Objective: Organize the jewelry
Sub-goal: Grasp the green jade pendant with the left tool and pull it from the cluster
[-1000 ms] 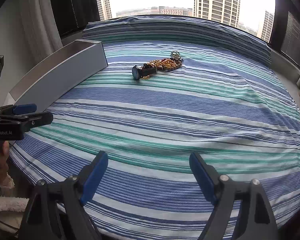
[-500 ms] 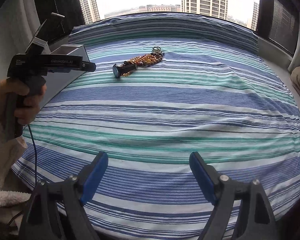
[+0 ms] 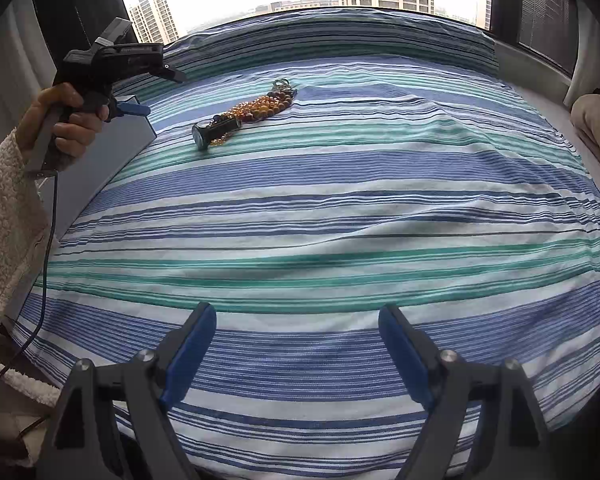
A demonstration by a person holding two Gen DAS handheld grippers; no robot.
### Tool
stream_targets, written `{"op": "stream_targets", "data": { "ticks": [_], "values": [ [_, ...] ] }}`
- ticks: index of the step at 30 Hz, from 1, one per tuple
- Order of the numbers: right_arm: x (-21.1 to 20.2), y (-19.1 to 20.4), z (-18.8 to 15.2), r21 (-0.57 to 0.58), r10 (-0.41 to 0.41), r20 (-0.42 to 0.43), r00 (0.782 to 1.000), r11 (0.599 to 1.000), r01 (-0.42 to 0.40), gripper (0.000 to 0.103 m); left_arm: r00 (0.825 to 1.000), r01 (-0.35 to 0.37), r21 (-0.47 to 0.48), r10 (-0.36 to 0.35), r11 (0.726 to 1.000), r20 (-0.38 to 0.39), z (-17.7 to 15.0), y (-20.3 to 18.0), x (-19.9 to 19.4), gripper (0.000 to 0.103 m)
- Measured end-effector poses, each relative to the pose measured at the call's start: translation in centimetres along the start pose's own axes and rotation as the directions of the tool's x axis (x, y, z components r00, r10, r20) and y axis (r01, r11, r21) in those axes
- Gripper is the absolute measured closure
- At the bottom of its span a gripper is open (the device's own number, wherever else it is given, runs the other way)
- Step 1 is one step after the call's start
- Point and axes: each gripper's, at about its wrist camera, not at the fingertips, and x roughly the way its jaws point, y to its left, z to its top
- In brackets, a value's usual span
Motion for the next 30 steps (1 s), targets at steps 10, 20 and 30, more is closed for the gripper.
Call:
{"op": "stream_targets", "data": {
  "ticks": [10, 20, 30],
  "values": [
    [-0.3, -1.2, 0.0, 0.025, -0.027, 0.006, 1.0, 0.999, 0.027, 0.018, 0.992, -0.061, 0.108, 0.072, 0.992, -0.101, 0.1, -3.5, 5.8, 0.099],
    [-0.4, -1.7, 0.1, 0.042, -0.014, 0.023, 1.0, 0.999, 0.013, 0.018, 0.996, 0.087, 0.025, -0.088, 0.996, 0.019, -2.1, -2.8, -2.8, 0.099],
    [-1.2, -1.8, 0.1, 0.044, -0.018, 0.038, 0.999, 0.999, 0.016, 0.018, 0.99, 0.114, 0.059, -0.118, 0.992, 0.079, -8.0, -2.2, -9.9, 0.099]
  ]
}}
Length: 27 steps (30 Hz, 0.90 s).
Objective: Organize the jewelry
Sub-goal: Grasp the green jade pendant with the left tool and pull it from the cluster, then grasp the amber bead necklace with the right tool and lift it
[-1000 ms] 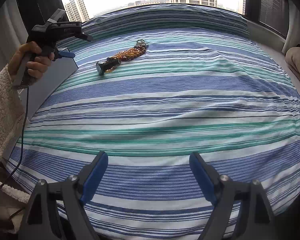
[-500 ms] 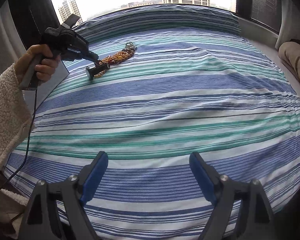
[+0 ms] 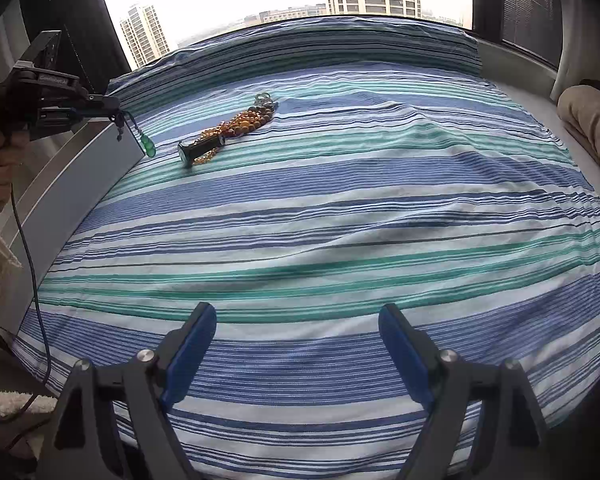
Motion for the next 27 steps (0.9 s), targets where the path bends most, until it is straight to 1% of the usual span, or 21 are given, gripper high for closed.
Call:
{"op": "stream_targets", "data": {
  "ticks": [2, 5, 10, 12, 13, 14, 15, 16, 17, 18, 20, 22, 25, 27],
  "values": [
    [0.0, 0.0, 0.0, -0.001, -0.003, -0.002, 1.0, 1.0, 0.003, 0.018, 1.0, -0.01, 0.0, 0.01, 1.0, -0.006, -1.5, 0.7, -0.8, 0.099],
    [0.2, 0.1, -0.1, -0.004, -0.001, -0.01, 1.0, 1.0, 0.001, 0.018, 0.998, -0.055, -0.007, 0.055, 0.998, -0.019, -4.0, 1.9, -0.9, 0.099],
    [0.5, 1.0, 0.0, -0.022, 0.007, -0.018, 1.0, 1.0, -0.008, 0.018, 0.987, -0.146, -0.033, 0.144, 0.989, -0.066, -7.9, 4.6, 1.4, 0.099],
    [0.3, 1.4, 0.1, -0.032, 0.01, -0.013, 1.0, 0.999, -0.01, 0.018, 0.979, -0.199, -0.024, 0.197, 0.98, -0.056, -9.1, 5.3, 2.1, 0.097],
    [0.2, 1.6, 0.0, -0.035, 0.012, -0.009, 1.0, 0.999, -0.013, 0.018, 0.973, -0.225, -0.031, 0.223, 0.974, -0.053, -9.7, 5.8, 2.2, 0.094],
    [0.1, 1.7, 0.0, -0.04, 0.016, -0.004, 1.0, 0.999, -0.016, 0.018, 0.972, -0.229, -0.043, 0.226, 0.973, -0.057, -10.2, 6.2, 2.1, 0.08],
    [0.1, 1.8, -0.1, -0.043, 0.017, -0.004, 1.0, 0.999, -0.017, 0.018, 0.974, -0.221, -0.059, 0.218, 0.974, -0.057, -10.7, 6.6, 2.0, 0.06],
    [0.3, 1.9, -0.2, -0.045, 0.016, -0.01, 1.0, 0.999, -0.017, 0.018, 0.976, -0.216, -0.074, 0.213, 0.974, -0.049, -11.3, 6.8, 1.7, 0.051],
    [0.5, 1.9, -0.4, -0.044, 0.018, -0.019, 1.0, 0.999, -0.018, 0.018, 0.976, -0.218, -0.082, 0.216, 0.972, -0.038, -11.8, 7.0, 1.4, 0.039],
    [0.8, 2.0, -0.5, -0.044, 0.021, -0.029, 0.999, 0.999, -0.022, 0.018, 0.975, -0.223, -0.084, 0.221, 0.971, -0.032, -12.3, 7.1, 1.2, 0.036],
    [1.3, 2.3, -0.4, -0.046, 0.037, -0.05, 0.998, 0.998, -0.04, 0.018, 0.974, -0.228, -0.085, 0.226, 0.97, -0.032, -13.3, 7.3, 0.7, 0.035],
    [1.7, 3.1, 0.3, -0.076, 0.088, -0.063, 0.994, 0.993, -0.093, 0.018, 0.972, -0.233, -0.084, 0.231, 0.969, -0.031, -14.1, 7.4, 0.2, 0.032],
    [2.1, 4.9, 3.6, -0.158, 0.175, -0.049, 0.983, 0.971, -0.18, 0.018, 0.965, -0.263, -0.061, 0.263, 0.963, -0.007, -14.9, 7.1, -0.7, 0.029],
    [2.8, 7.0, 6.8, -0.26, 0.22, -0.023, 0.975, 0.941, -0.218, 0.018, 0.96, -0.278, -0.058, 0.279, 0.959, 0.014, -15.4, 6.9, -1.4, 0.026]
  ]
}}
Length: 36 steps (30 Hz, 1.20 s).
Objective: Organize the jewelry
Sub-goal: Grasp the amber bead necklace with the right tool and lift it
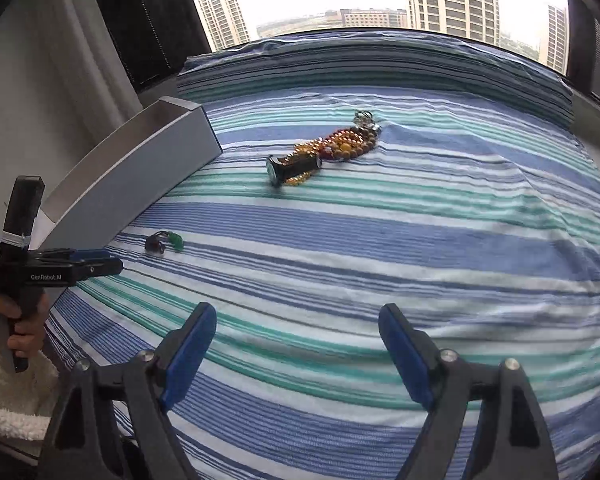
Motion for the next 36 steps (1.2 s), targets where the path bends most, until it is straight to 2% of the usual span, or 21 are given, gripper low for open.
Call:
{"op": "stream_targets", "data": {
  "ticks": [2, 4, 6, 10, 11, 13, 16, 17, 19, 21, 23, 25, 27, 30, 31, 32, 35, 36],
  "values": [
    [2.2, 1.3, 3.7, -0.124, 0.037, 0.023, 0.999, 0.992, -0.034, 0.018, 1.0, 0.016, -0.025, -0.016, 1.0, 0.012, -0.4, 0.3, -0.5, 0.026],
    [5.7, 2.6, 7.1, -0.227, 0.072, -0.012, 0.997, 0.971, -0.073, 0.018, 0.999, 0.042, -0.059, -0.04, 0.997, 0.021, -0.9, 0.8, -1.1, 0.026],
    [9.4, 3.8, 9.7, -0.314, 0.062, -0.044, 0.997, 0.947, -0.073, 0.018, 0.998, 0.049, -0.082, -0.047, 0.995, 0.035, -1.5, 1.3, -1.7, 0.026],
    [15.2, 5.0, 12.3, -0.388, 0.057, -0.122, 0.991, 0.916, -0.1, 0.019, 0.998, 0.055, -0.111, -0.05, 0.992, 0.048, -2.5, 2.4, -2.6, 0.026],
    [16.2, 5.1, 12.7, -0.393, 0.054, -0.141, 0.989, 0.914, -0.106, 0.021, 0.998, 0.054, -0.118, -0.048, 0.992, 0.05, -2.6, 2.7, -2.8, 0.026],
    [17.1, 3.7, 14.4, -0.298, 0.066, -0.152, 0.986, 0.948, -0.109, 0.022, 0.997, 0.052, -0.131, -0.044, 0.99, 0.059, -3.0, 3.3, -3.2, 0.026],
    [17.6, -1.0, 17.4, -0.014, 0.109, -0.142, 0.984, 0.994, -0.112, 0.023, 0.997, 0.057, -0.159, -0.047, 0.986, 0.064, -3.4, 4.3, -3.3, 0.026],
    [18.4, -2.3, 18.3, 0.071, 0.092, -0.184, 0.979, 0.994, -0.08, 0.028, 0.997, 0.061, -0.167, -0.051, 0.984, 0.062, -3.4, 4.5, -3.2, 0.026],
    [20.0, -4.3, 19.1, 0.19, 0.076, -0.28, 0.957, 0.982, -0.023, 0.03, 0.997, 0.059, -0.172, -0.05, 0.983, 0.06, -3.3, 4.8, -2.9, 0.026],
    [21.5, -4.6, 19.5, 0.241, 0.102, -0.374, 0.922, 0.971, -0.009, 0.031, 0.997, 0.061, -0.178, -0.05, 0.982, 0.062, -3.3, 5.0, -2.8, 0.026],
    [22.5, -4.2, 19.4, 0.244, 0.078, -0.43, 0.899, 0.969, 0.033, 0.031, 0.996, 0.072, -0.184, -0.061, 0.98, 0.064, -3.3, 5.1, -2.8, 0.026],
    [23.3, -4.0, 19.3, 0.248, 0.061, -0.445, 0.894, 0.967, 0.057, 0.035, 0.996, 0.07, -0.185, -0.06, 0.98, 0.061, -3.3, 5.2, -2.7, 0.026],
    [24.2, -3.4, 19.1, 0.223, 0.019, -0.461, 0.887, 0.97, 0.095, 0.044, 0.997, 0.066, -0.187, -0.056, 0.98, 0.056, -3.3, 5.3, -2.5, 0.026],
    [25.2, -1.4, 18.9, 0.092, -0.089, -0.445, 0.891, 0.985, 0.144, 0.05, 0.997, 0.069, -0.188, -0.062, 0.98, 0.045, -3.3, 5.2, -2.1, 0.026],
    [25.4, -0.8, 18.8, 0.045, -0.122, -0.428, 0.895, 0.987, 0.156, 0.058, 0.997, 0.068, -0.187, -0.062, 0.98, 0.04, -3.4, 5.1, -1.9, 0.026],
    [25.3, -0.4, 18.6, 0.02, -0.136, -0.401, 0.906, 0.987, 0.157, 0.072, 0.997, 0.067, -0.185, -0.061, 0.98, 0.037, -3.5, 5.1, -1.8, 0.026],
    [23.4, -0.4, 18.3, 0.048, -0.107, -0.306, 0.946, 0.991, 0.128, 0.092, 0.998, 0.063, -0.183, -0.06, 0.981, 0.026, -3.8, 5.0, -1.6, 0.026],
    [22.7, -0.5, 18.3, 0.066, -0.09, -0.286, 0.954, 0.991, 0.114, 0.092, 0.998, 0.062, -0.183, -0.059, 0.981, 0.02, -3.9, 5.0, -1.4, 0.026]
  ]
}}
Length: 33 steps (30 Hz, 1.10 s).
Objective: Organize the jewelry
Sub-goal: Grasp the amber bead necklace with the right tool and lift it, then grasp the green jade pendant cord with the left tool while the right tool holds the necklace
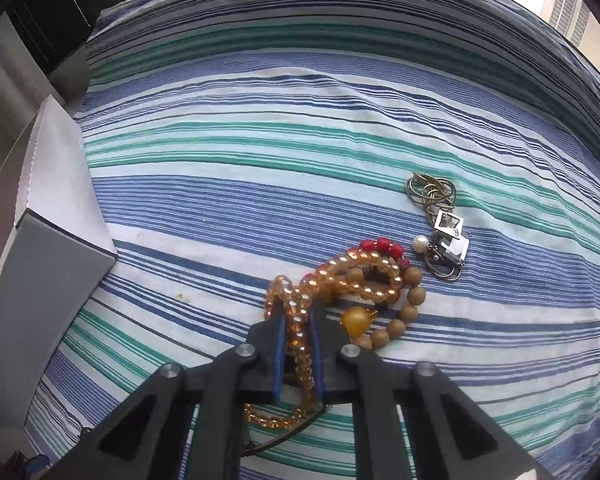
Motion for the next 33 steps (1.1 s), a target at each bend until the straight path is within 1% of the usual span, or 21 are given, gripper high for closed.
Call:
{"op": "stream_targets", "data": {
  "ticks": [3, 6, 10, 11, 14, 16, 19, 26, 28, 30, 33],
  "values": [
    [-2.4, -1.2, -0.7, 0.031, 0.073, 0.053, 0.996, 0.997, -0.075, 0.092, 1.0, -0.007, 0.011, 0.007, 1.0, -0.004, 0.0, -0.2, 0.3, 0.026],
    [-5.0, -2.3, -1.4, 0.042, 0.135, 0.115, 0.984, 0.989, -0.141, 0.092, 1.0, -0.004, 0.015, 0.004, 1.0, 0.0, 0.1, -0.6, 0.3, 0.026],
    [-9.6, -3.1, -2.7, 0.034, 0.206, 0.203, 0.957, 0.976, -0.217, 0.092, 1.0, -0.015, 0.026, 0.015, 1.0, -0.003, 0.4, -0.7, 0.5, 0.026],
    [-10.6, -3.2, -2.9, 0.028, 0.225, 0.224, 0.948, 0.971, -0.237, 0.094, 1.0, -0.021, 0.027, 0.021, 0.999, -0.006, 0.5, -0.7, 0.7, 0.026],
    [-13.7, -3.4, -3.3, -0.005, 0.28, 0.266, 0.922, 0.957, -0.289, 0.095, 0.999, -0.031, 0.026, 0.031, 0.999, -0.012, 0.9, -0.6, 0.9, 0.026],
    [-14.9, -3.1, -3.6, -0.025, 0.294, 0.275, 0.916, 0.954, -0.299, 0.095, 0.999, -0.034, 0.023, 0.034, 0.999, -0.01, 1.0, -0.7, 0.8, 0.026],
    [-16.1, -3.1, -4.4, -0.025, 0.305, 0.295, 0.906, 0.95, -0.311, 0.095, 1.0, -0.03, 0.029, 0.03, 0.999, -0.005, 0.9, -1.0, 0.6, 0.026],
    [-20.6, -4.2, -9.1, -0.036, 0.378, 0.355, 0.855, 0.92, -0.391, 0.095, 0.999, -0.045, 0.061, 0.046, 0.997, -0.017, 0.8, -1.3, 1.2, 0.026],
    [-21.6, -4.4, -10.6, -0.048, 0.387, 0.358, 0.85, 0.917, -0.397, 0.095, 0.999, -0.039, 0.072, 0.04, 0.997, -0.021, 1.0, -1.5, 1.4, 0.026],
    [-22.1, -4.4, -12.2, -0.057, 0.395, 0.348, 0.85, 0.914, -0.401, 0.095, 0.999, -0.029, 0.098, 0.031, 0.995, -0.025, 1.3, -2.1, 1.8, 0.026],
    [-21.6, -4.5, -14.7, -0.05, 0.404, 0.326, 0.855, 0.91, -0.411, 0.095, 1.0, 0.009, 0.173, -0.004, 0.985, -0.03, 2.5, -3.9, 3.0, 0.026]
  ]
}}
